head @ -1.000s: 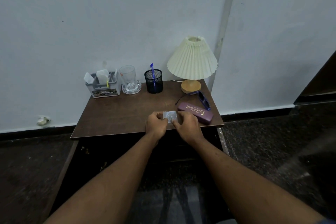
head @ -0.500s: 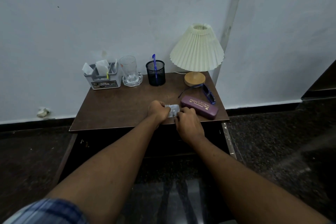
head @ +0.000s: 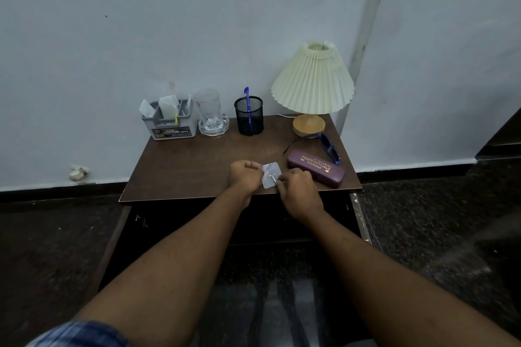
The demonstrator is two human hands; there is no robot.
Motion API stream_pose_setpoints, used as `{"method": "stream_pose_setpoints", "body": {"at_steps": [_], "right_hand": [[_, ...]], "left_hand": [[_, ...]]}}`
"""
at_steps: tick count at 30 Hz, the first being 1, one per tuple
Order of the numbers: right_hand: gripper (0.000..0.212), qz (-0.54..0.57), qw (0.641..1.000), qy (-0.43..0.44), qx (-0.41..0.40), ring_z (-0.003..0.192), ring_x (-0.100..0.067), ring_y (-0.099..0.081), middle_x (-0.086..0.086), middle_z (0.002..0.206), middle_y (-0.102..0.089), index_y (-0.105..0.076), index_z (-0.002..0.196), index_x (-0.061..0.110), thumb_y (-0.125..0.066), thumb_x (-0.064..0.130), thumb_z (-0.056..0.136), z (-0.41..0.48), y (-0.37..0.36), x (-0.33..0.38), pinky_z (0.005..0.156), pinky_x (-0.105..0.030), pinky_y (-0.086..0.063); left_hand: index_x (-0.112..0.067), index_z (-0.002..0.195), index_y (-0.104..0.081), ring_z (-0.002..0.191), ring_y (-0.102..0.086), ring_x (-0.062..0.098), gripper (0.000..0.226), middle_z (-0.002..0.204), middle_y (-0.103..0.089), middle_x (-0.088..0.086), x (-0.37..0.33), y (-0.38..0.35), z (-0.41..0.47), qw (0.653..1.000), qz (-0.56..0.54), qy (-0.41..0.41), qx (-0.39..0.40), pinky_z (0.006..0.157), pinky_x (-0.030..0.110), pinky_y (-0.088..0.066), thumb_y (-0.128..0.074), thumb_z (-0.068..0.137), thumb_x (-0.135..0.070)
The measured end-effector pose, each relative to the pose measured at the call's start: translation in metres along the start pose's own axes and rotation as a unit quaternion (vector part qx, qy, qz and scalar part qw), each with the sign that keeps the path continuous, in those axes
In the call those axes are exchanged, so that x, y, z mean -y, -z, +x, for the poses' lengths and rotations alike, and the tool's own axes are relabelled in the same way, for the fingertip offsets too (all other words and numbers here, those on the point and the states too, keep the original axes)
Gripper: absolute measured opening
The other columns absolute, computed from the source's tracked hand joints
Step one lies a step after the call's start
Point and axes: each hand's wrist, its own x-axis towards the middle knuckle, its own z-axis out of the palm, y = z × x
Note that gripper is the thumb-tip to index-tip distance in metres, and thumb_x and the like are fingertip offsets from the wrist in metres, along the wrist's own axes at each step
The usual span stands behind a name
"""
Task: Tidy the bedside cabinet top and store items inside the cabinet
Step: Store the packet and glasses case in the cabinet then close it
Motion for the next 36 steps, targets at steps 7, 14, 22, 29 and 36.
{"method": "stream_pose_setpoints", "body": {"at_steps": [7, 14, 22, 29, 36], "right_hand": [[0.015, 0.205, 0.971, -0.118, -0.035, 0.086, -0.013, -0.067, 0.001, 0.089, -0.075, -0.077, 0.094, 0.012, -0.065, 0.021, 0.092, -0.006, 0.014, 0.011, 0.080, -0.027, -0.050], [0.017, 0.519, 0.816, -0.253, -0.004, 0.072, -0.018, -0.070, -0.022, 0.095, -0.075, -0.068, 0.103, -0.001, -0.071, 0.010, 0.089, -0.019, 0.020, 0.031, 0.071, -0.031, -0.062], [0.011, 0.543, 0.796, -0.250, 0.089, 0.062, -0.017, -0.068, -0.015, 0.087, -0.073, -0.068, 0.102, 0.001, -0.063, 0.010, 0.097, -0.048, 0.041, 0.050, 0.060, -0.029, -0.062], [0.011, 0.532, 0.785, -0.275, 0.160, 0.062, -0.018, -0.066, -0.016, 0.082, -0.067, -0.067, 0.099, -0.004, -0.066, 0.006, 0.095, -0.077, 0.035, 0.056, 0.056, -0.026, -0.061], [0.010, 0.540, 0.763, -0.300, 0.190, 0.077, -0.023, -0.071, -0.015, 0.089, -0.071, -0.070, 0.097, -0.005, -0.062, 0.000, 0.092, -0.099, 0.020, 0.056, 0.075, -0.031, -0.061]], "left_hand": [[-0.006, 0.083, -0.065, 0.068, -0.069, 0.019, 0.011, 0.079, -0.069, 0.013, 0.009, 0.019, -0.026, 0.990, -0.136, 0.037, 0.013, 0.062, 0.026, -0.062, -0.068, 0.085, 0.004], [0.001, 0.094, -0.061, 0.066, -0.069, 0.018, 0.010, 0.081, -0.068, 0.017, 0.008, 0.038, -0.058, 0.961, -0.264, 0.069, 0.032, 0.066, 0.029, -0.063, -0.067, 0.088, 0.005], [-0.013, 0.101, -0.065, 0.069, -0.069, 0.019, 0.008, 0.086, -0.074, 0.011, 0.020, 0.060, -0.097, 0.962, -0.244, 0.082, 0.087, 0.063, 0.029, -0.058, -0.065, 0.093, -0.012], [-0.005, 0.098, -0.071, 0.090, -0.074, 0.030, 0.010, 0.102, -0.076, 0.020, 0.045, 0.083, -0.110, 0.982, -0.164, 0.070, 0.057, 0.064, 0.031, -0.057, -0.065, 0.094, -0.011], [-0.001, 0.101, -0.068, 0.093, -0.074, 0.030, 0.010, 0.105, -0.074, 0.020, 0.066, 0.089, -0.118, 0.975, -0.190, 0.106, 0.035, 0.056, 0.028, -0.056, -0.065, 0.093, -0.007]]}}
